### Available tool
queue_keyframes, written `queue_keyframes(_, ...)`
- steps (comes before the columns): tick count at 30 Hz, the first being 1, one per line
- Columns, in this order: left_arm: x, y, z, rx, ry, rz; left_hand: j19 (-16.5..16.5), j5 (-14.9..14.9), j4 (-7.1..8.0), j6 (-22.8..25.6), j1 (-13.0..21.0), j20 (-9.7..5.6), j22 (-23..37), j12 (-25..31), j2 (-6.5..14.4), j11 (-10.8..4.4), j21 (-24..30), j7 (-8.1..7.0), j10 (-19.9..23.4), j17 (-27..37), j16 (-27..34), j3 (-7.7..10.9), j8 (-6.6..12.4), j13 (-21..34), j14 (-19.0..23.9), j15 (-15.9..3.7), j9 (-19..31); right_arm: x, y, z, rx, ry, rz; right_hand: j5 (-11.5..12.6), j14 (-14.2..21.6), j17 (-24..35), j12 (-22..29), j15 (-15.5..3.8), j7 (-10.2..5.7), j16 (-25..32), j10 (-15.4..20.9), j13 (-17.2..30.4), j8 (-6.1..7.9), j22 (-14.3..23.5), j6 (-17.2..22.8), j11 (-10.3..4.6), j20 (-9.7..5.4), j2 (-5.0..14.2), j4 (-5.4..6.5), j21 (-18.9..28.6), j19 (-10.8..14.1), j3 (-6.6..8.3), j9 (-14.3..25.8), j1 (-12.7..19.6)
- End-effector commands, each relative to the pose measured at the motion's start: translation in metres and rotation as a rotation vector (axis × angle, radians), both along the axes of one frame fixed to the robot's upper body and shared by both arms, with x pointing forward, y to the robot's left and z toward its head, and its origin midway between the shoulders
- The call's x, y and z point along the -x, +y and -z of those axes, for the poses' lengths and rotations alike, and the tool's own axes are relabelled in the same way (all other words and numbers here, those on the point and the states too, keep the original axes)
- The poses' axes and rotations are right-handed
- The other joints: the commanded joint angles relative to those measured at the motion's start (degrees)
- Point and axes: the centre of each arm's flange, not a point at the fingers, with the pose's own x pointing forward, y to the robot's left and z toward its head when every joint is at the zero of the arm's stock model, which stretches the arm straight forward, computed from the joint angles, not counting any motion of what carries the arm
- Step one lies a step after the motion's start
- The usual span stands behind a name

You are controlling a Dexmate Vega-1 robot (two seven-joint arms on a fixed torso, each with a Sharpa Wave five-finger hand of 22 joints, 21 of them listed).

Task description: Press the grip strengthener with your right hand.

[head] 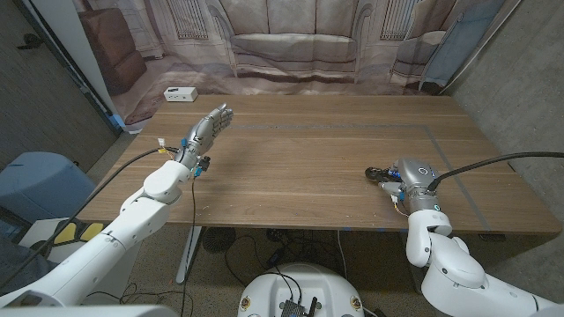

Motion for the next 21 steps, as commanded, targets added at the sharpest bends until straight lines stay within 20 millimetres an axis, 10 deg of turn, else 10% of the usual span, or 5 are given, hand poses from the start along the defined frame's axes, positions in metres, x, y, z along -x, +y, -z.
queue_keyframes(1,0.0005,-0.0042,0.0007,-0.013,0.005,-0.007,0.06,-0.15,0.05,0.31,0.63,0.4,0.12,-0.11,-0.03,-0.09,-0.17,-0.01,0.34,0.27,-0.08,0.34,0.08,0.27,0.43,-0.2,0.18,-0.0053,-0.001,0.0097,-0.003,0.044,-0.005,0.38,13.02,0.29,0.02,-17.45,-0.12,-0.05,1.04,0.16,-0.17,0.12,0.38,-0.53,-0.28,13.75,0.25,0.3,-0.27,0.17,0.16,13.12)
queue_keyframes(21,-0.002,-0.0068,-0.0026,-0.022,0.005,-0.002,0.03,-0.16,0.02,0.29,0.71,0.4,0.12,-0.15,0.0,-0.02,-0.17,0.02,0.25,0.27,-0.1,0.36,0.08,0.27,0.39,-0.16,0.18,-0.0098,-0.0039,0.0171,-0.021,0.082,0.012,0.16,12.12,-0.04,-0.48,-16.82,0.18,-1.55,0.96,0.19,-0.59,-0.03,0.3,-0.27,0.18,12.75,1.34,0.92,-0.76,-1.33,0.17,10.29)
